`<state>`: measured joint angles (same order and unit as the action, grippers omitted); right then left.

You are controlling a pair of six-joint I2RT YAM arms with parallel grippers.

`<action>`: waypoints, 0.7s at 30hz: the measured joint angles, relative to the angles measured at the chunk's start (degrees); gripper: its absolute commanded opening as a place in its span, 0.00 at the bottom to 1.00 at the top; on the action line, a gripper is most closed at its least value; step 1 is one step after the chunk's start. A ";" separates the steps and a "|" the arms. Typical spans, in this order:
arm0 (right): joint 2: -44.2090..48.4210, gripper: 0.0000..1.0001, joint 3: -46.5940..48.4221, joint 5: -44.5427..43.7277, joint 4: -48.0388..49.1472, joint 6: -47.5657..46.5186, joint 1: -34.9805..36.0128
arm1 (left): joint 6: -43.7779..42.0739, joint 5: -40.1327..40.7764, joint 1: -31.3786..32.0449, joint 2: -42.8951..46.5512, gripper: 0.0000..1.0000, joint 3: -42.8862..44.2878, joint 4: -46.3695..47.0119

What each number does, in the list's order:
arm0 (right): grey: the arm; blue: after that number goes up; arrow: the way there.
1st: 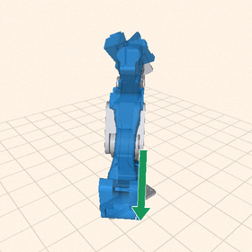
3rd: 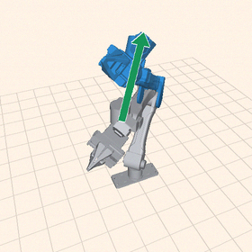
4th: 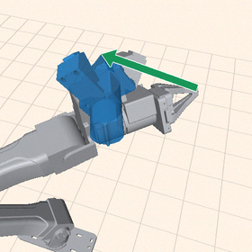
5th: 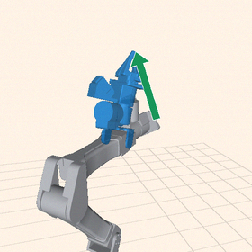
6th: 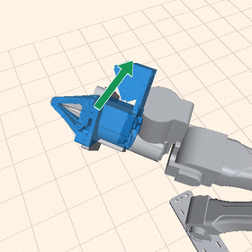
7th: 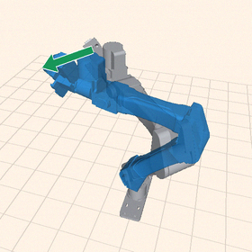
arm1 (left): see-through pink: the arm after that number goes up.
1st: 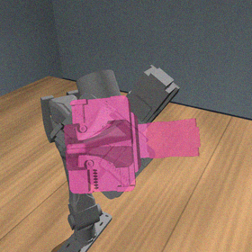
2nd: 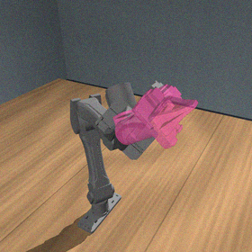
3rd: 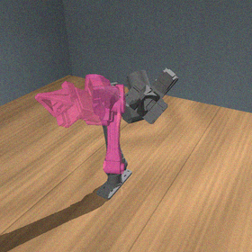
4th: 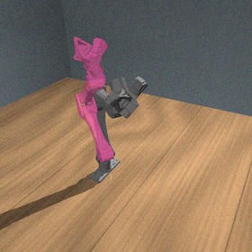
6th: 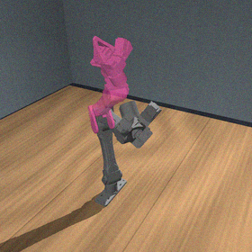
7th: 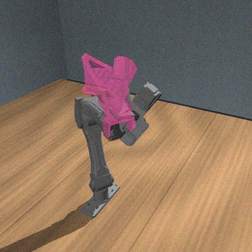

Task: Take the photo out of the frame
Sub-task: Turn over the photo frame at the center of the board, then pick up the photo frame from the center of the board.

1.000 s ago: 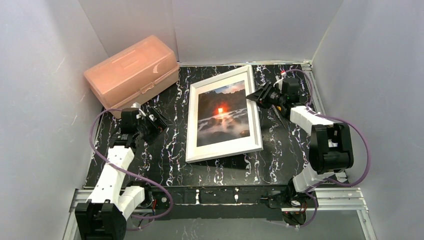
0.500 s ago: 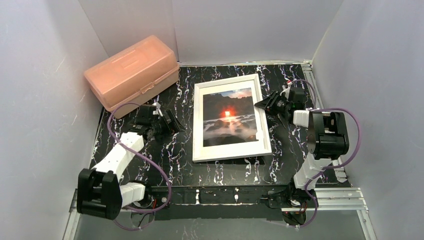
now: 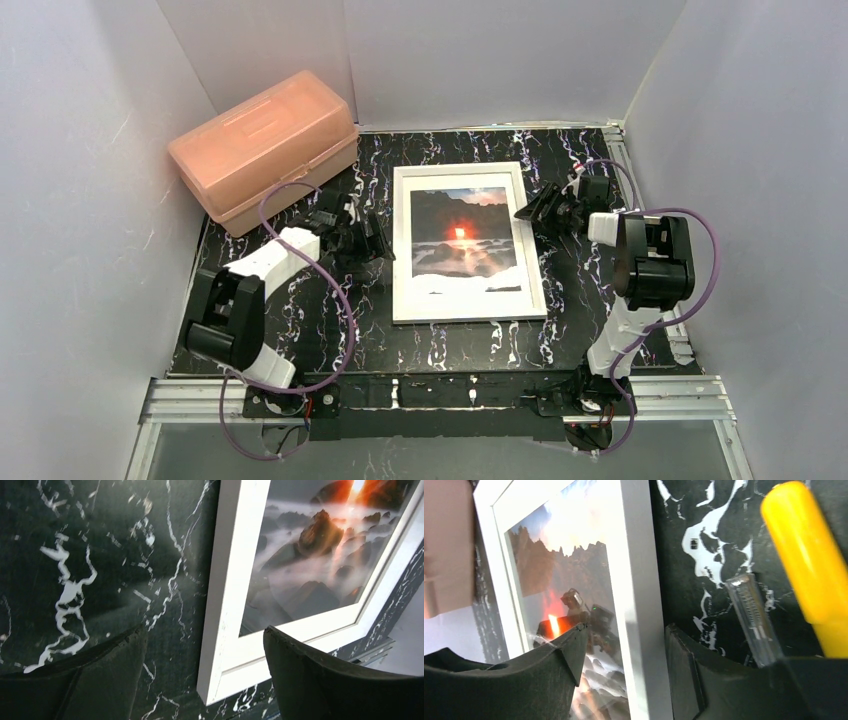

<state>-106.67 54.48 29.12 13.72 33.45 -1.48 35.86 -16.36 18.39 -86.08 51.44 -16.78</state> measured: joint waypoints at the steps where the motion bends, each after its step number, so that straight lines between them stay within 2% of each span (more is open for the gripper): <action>1: 0.00 0.53 0.31 -0.44 -1.09 -0.74 0.00 | -0.33 0.42 0.68 -1.07 0.82 1.11 -0.20; 3: 0.11 0.52 1.14 -1.38 -2.71 -2.10 -0.09 | -0.92 1.22 1.70 -2.73 0.82 3.10 -0.55; 7: 0.48 0.67 3.50 -3.04 -6.21 -4.61 0.44 | -1.99 3.19 4.22 -4.70 0.82 7.08 -1.70; 10: 0.61 0.72 5.49 -5.77 -9.31 -7.43 2.05 | -2.69 4.66 5.66 -5.64 0.82 9.77 -2.86; 17: 0.87 0.69 8.90 -17.31 -18.21 -15.28 8.17 | -3.80 8.15 6.32 -8.96 0.81 12.81 -4.90; 21: 0.90 0.63 9.64 -23.41 -20.72 -18.36 10.93 | -4.37 9.14 6.36 -11.02 0.80 13.62 -6.10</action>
<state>-105.78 64.12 5.72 -7.01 15.09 9.45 31.48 -7.22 24.75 -97.10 65.06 -22.87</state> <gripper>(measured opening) 0.677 0.809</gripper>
